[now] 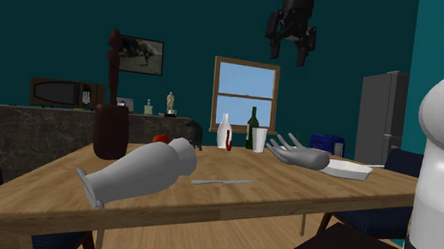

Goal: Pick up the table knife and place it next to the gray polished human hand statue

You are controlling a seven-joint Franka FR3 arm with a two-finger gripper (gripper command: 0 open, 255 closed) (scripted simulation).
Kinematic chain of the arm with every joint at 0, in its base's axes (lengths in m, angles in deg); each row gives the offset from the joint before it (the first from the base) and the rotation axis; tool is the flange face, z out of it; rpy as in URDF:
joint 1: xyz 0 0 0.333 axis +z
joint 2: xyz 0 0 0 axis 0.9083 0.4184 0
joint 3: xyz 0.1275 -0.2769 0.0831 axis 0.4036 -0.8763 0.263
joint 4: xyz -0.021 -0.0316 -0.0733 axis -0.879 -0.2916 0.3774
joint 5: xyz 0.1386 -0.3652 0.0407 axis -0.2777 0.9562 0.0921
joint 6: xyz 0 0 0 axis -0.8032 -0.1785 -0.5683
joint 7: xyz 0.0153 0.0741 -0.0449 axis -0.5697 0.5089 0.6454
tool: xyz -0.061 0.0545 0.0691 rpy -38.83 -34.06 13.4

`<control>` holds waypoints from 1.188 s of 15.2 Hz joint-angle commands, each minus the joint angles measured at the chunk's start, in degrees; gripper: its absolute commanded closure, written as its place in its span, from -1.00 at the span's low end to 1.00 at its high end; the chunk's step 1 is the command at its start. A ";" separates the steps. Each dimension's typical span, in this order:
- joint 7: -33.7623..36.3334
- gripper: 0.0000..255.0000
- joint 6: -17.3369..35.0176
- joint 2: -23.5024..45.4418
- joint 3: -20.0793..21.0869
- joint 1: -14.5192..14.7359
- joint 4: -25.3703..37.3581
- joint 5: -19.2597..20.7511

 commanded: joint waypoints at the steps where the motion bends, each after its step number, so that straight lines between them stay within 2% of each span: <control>1: 0.00 -1.00 0.00 0.00 0.00 0.00 0.00 0.00; 10: -21.38 -1.00 19.28 6.92 -9.42 4.64 -10.36 3.74; 14: -31.23 -1.00 28.05 13.18 -13.84 7.24 -12.17 4.18; 18: -41.77 -1.00 36.48 21.05 -18.35 10.66 -12.24 2.99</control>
